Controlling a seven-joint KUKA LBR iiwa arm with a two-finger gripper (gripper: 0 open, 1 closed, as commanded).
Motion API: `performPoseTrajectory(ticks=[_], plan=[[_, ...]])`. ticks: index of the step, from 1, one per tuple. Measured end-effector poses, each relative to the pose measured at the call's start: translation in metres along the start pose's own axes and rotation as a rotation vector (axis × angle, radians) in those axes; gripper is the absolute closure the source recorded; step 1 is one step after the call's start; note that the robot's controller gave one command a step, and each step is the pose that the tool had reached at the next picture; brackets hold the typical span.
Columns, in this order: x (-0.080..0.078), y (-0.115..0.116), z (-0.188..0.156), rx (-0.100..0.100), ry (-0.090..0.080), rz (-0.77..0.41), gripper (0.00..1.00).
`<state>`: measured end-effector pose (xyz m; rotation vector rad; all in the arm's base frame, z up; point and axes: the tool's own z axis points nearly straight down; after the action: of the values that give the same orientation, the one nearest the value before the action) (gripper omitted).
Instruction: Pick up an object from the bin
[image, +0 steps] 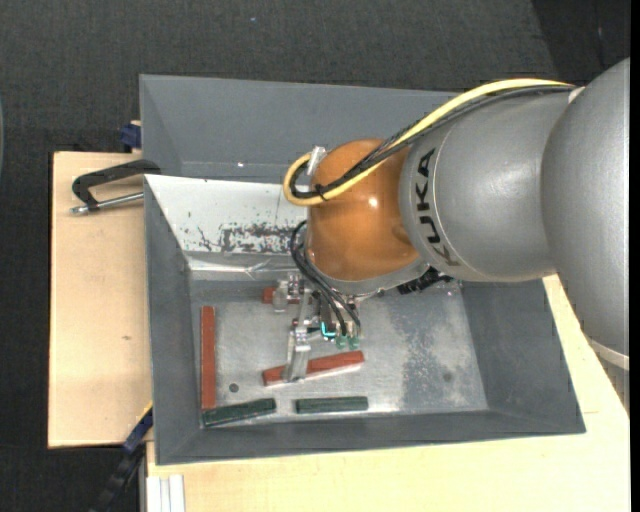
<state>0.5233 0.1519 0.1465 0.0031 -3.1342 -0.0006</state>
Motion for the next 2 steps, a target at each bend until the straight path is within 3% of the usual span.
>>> performPoseTrajectory(ticks=[1, 2], plan=[[-0.002, -0.001, -0.004, -0.001, -0.007, 0.001, 0.0], [0.011, -0.025, 0.03, -0.004, -0.016, -0.055, 0.0]])
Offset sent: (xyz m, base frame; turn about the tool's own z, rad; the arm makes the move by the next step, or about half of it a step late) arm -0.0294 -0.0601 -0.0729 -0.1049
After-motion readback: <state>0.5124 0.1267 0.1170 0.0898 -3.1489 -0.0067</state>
